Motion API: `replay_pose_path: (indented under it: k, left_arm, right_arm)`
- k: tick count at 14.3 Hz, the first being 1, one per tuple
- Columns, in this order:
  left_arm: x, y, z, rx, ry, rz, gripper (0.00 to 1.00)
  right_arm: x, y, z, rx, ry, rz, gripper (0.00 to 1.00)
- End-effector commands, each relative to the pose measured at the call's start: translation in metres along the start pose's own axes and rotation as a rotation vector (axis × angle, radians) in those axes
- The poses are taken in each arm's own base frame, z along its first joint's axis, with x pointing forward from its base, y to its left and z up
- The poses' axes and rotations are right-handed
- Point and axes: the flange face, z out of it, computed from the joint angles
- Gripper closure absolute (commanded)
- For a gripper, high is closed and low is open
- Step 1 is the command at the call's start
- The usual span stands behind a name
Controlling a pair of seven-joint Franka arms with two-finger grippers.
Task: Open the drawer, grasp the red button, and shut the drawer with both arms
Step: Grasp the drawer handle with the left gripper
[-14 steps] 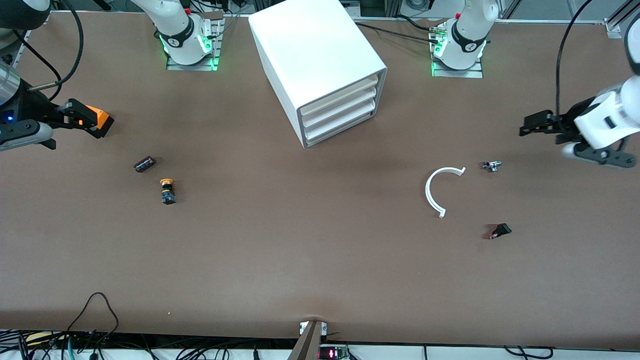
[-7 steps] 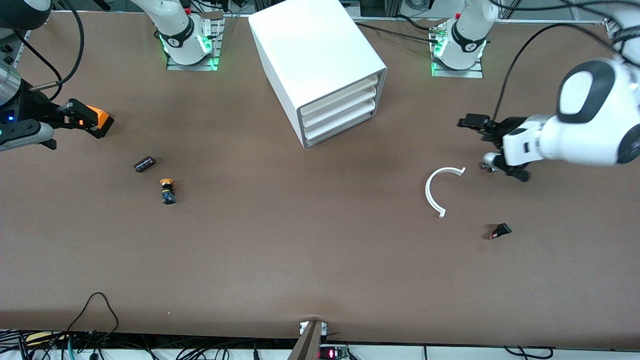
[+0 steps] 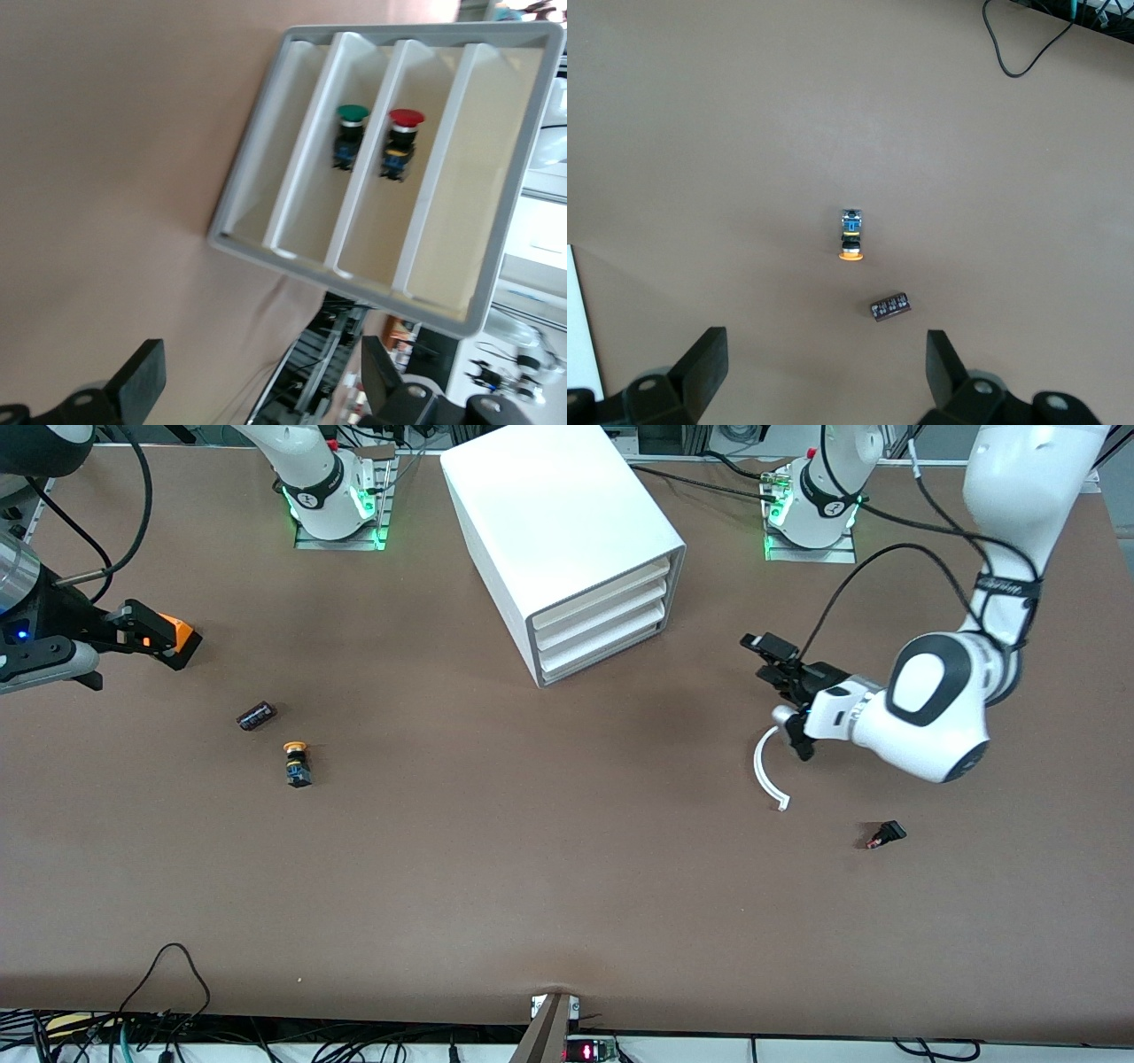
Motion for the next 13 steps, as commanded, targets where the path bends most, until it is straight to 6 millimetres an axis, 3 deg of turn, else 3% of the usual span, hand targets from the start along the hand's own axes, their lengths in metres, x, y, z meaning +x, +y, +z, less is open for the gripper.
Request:
replay_pose_path:
  k: [1,3,6,7,11,13]
  left_arm:
    - [0.006,-0.017,0.020,-0.135,0.031,0.023,0.00]
    - [0.017,-0.003,0.045,-0.203,0.035,0.037,0.06]
    - [0.025,0.001,0.080,-0.222,0.046,0.027,0.44]
    - [0.027,0.003,0.093,-0.228,0.053,0.025,0.49]
    - [0.036,0.013,0.143,-0.269,0.120,0.069,0.50]
    - [0.038,0.015,0.157,-0.275,0.129,0.074,0.50]
  right_arm:
    - [0.004,-0.001,-0.005,-0.018,0.002,-0.003,0.01]
    - [0.004,-0.001,-0.005,-0.018,0.002,-0.001,0.01]
    - [0.004,-0.001,-0.005,-0.018,0.002,-0.001,0.01]
    - [0.004,-0.001,-0.005,-0.018,0.002,-0.001,0.01]
    - [0.004,-0.001,-0.005,-0.018,0.002,-0.001,0.01]
    - [0.004,-0.001,-0.005,-0.018,0.002,0.000,0.01]
